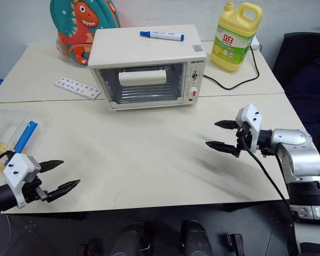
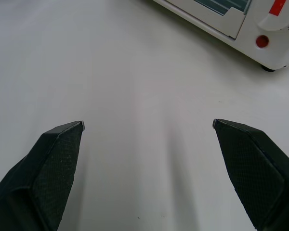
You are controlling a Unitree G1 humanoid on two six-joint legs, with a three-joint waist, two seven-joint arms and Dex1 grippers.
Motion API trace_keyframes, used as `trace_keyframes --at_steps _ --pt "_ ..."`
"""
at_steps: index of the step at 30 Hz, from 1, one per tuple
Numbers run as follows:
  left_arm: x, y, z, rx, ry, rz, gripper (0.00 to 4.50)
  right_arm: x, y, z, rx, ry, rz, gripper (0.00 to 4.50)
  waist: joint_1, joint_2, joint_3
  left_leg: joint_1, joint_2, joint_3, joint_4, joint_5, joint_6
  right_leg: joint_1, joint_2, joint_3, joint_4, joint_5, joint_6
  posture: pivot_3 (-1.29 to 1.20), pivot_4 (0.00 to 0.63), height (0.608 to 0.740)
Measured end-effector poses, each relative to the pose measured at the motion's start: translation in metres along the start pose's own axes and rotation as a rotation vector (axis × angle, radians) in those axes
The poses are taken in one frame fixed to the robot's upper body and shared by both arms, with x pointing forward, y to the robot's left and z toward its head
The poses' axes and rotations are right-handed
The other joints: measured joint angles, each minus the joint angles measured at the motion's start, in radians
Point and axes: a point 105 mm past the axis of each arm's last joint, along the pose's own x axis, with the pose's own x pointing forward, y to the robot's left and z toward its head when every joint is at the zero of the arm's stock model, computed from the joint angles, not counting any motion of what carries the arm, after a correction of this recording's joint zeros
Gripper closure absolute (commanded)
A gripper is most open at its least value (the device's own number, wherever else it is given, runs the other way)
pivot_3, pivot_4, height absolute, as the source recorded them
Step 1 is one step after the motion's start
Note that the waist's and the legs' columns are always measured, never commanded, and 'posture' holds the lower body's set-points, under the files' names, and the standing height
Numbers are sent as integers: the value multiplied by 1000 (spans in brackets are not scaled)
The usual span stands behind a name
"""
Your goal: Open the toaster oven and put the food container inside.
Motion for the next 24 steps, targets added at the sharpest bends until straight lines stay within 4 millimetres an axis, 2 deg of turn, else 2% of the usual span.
trace_keyframes --at_steps 8,12,15,18,21,24 --pt "0 4 -2 4 10 41 0 2 -3 -1 9 -2 -35 21 0 0 0 0 0 0 0 0 0 0 0 0 0 0 0 0 150 740" --pt "4 -4 1 -88 -41 10 0 6 -9 -3 49 9 -77 21 -1 0 0 0 0 0 0 0 0 0 0 1 0 0 0 0 150 740" --pt "17 -13 22 -108 -137 -20 0 17 -10 2 80 -15 -81 21 0 0 0 0 0 0 1 1 0 0 0 1 2 0 0 0 150 740" --pt "27 -22 31 -111 -163 -56 0 30 -8 10 116 -60 -63 21 1 0 0 0 0 0 2 3 3 0 0 1 4 0 0 0 150 740" --pt "34 -28 45 -126 -207 -111 0 48 -5 30 141 -141 -27 21 -3 0 0 0 0 0 2 4 4 0 0 1 4 0 0 0 150 740" --pt "38 -36 71 -107 -283 -184 0 70 -7 56 136 -224 -6 21 -6 0 0 1 0 1 3 7 0 0 1 1 6 0 0 0 150 740"
